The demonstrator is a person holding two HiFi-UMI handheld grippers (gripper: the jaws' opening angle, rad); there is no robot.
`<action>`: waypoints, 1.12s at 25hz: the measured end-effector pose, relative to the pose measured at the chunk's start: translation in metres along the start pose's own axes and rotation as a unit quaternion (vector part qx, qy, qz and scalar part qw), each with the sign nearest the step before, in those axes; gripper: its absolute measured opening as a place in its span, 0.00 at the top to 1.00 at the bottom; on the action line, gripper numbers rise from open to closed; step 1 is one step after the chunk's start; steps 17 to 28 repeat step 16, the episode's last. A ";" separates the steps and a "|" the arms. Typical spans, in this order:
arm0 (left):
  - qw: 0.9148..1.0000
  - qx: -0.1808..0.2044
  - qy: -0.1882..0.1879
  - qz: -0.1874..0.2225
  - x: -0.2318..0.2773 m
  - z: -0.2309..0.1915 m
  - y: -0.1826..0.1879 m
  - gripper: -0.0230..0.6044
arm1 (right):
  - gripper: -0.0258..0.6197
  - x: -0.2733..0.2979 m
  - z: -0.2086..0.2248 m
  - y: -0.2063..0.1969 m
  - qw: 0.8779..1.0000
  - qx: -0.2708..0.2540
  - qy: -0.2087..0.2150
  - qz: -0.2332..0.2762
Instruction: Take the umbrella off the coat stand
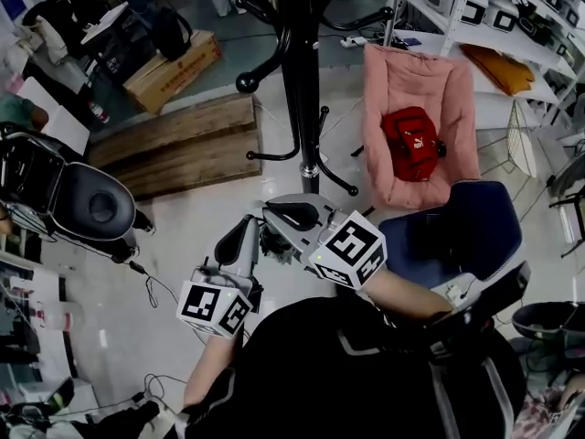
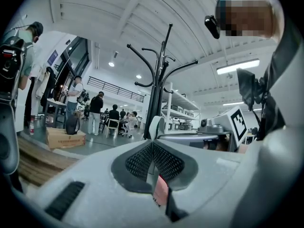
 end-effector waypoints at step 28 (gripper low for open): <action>1.000 -0.003 0.000 0.001 -0.001 0.002 -0.012 0.94 | 0.95 -0.007 0.000 -0.011 1.000 0.001 -0.005 0.000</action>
Point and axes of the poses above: the fingertips, and each gripper's own axes: x forward along the fingers, z to its right, y out of its top, the point moved 2 cm from there along -x, backward along the fingers, and after that the axes turned 15 degrees about -x, right-handed, at the moved point
